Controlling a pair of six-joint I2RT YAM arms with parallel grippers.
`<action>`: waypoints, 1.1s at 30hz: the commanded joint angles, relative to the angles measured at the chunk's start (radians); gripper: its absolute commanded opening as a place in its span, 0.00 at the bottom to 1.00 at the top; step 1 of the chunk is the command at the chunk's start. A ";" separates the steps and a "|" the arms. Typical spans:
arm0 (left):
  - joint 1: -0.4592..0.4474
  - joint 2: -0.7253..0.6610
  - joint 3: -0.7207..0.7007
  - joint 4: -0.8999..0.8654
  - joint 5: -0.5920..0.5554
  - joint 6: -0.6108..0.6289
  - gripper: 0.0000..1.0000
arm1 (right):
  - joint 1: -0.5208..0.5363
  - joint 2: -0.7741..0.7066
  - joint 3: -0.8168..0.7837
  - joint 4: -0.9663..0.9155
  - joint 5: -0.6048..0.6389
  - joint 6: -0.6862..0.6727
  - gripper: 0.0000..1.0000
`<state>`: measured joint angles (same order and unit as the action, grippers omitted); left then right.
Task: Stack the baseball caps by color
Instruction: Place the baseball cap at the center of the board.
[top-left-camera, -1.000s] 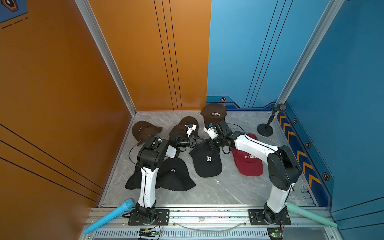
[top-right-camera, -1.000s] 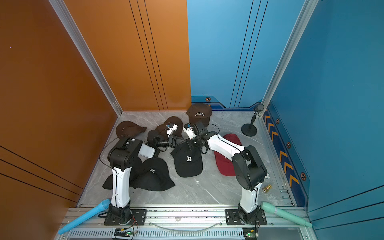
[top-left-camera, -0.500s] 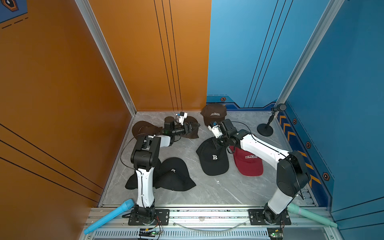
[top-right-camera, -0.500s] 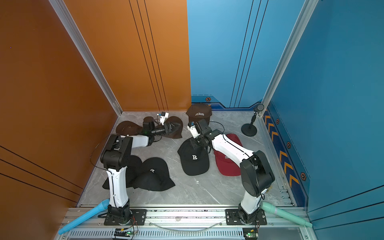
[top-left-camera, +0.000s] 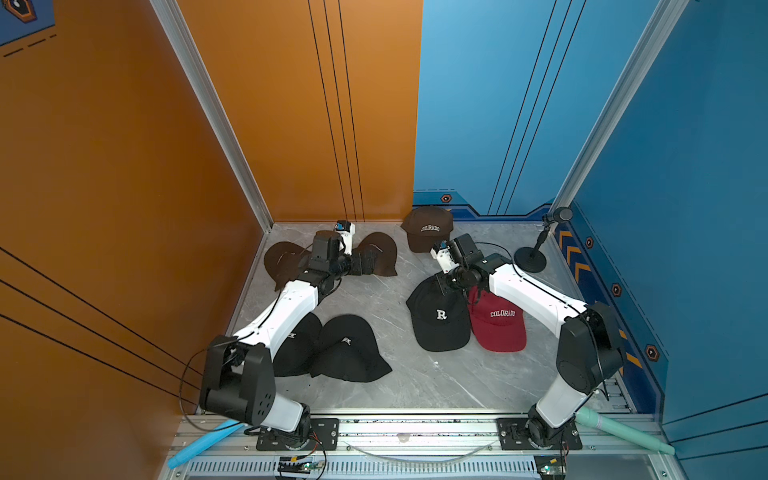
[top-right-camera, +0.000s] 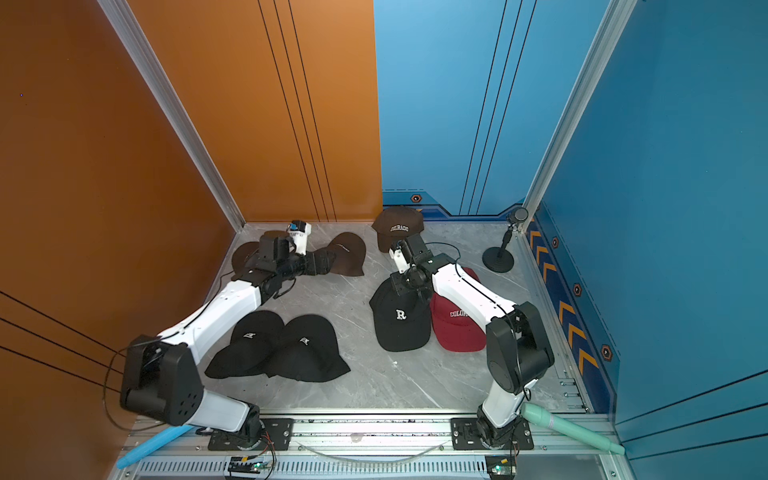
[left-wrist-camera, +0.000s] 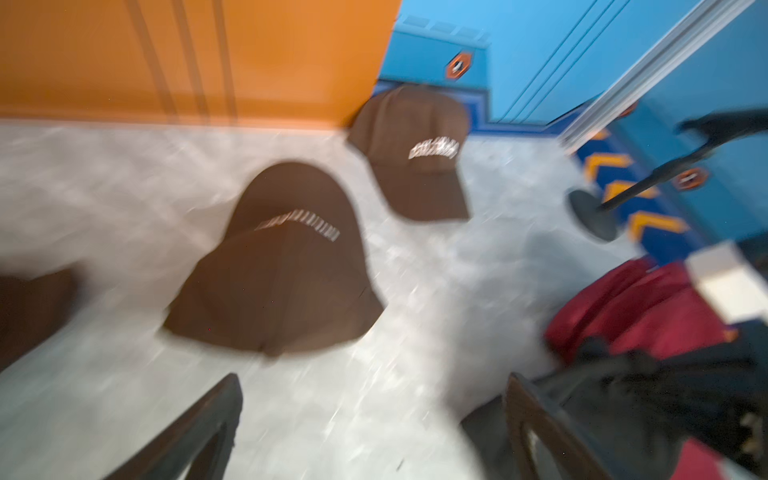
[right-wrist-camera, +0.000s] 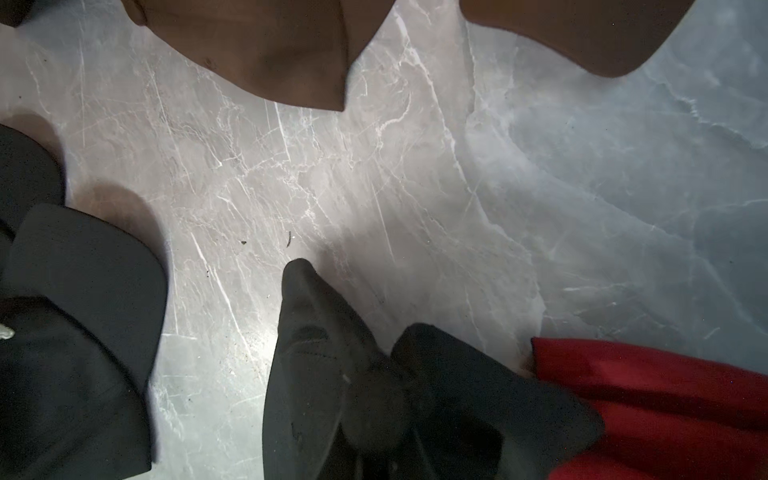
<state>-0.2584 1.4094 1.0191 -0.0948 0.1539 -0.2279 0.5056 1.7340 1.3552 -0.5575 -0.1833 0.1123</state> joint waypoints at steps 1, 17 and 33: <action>-0.020 -0.110 -0.126 -0.086 -0.188 0.029 0.98 | 0.001 0.041 -0.002 0.045 -0.026 0.020 0.00; -0.086 -0.297 -0.326 -0.134 -0.198 -0.040 0.98 | -0.036 0.183 0.064 0.135 -0.065 -0.011 0.00; -0.087 -0.306 -0.309 -0.146 -0.185 -0.030 0.98 | -0.033 0.248 0.218 -0.014 0.002 -0.132 0.00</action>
<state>-0.3401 1.1229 0.7006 -0.2134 -0.0231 -0.2584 0.4721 1.9625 1.5379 -0.5102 -0.2127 0.0212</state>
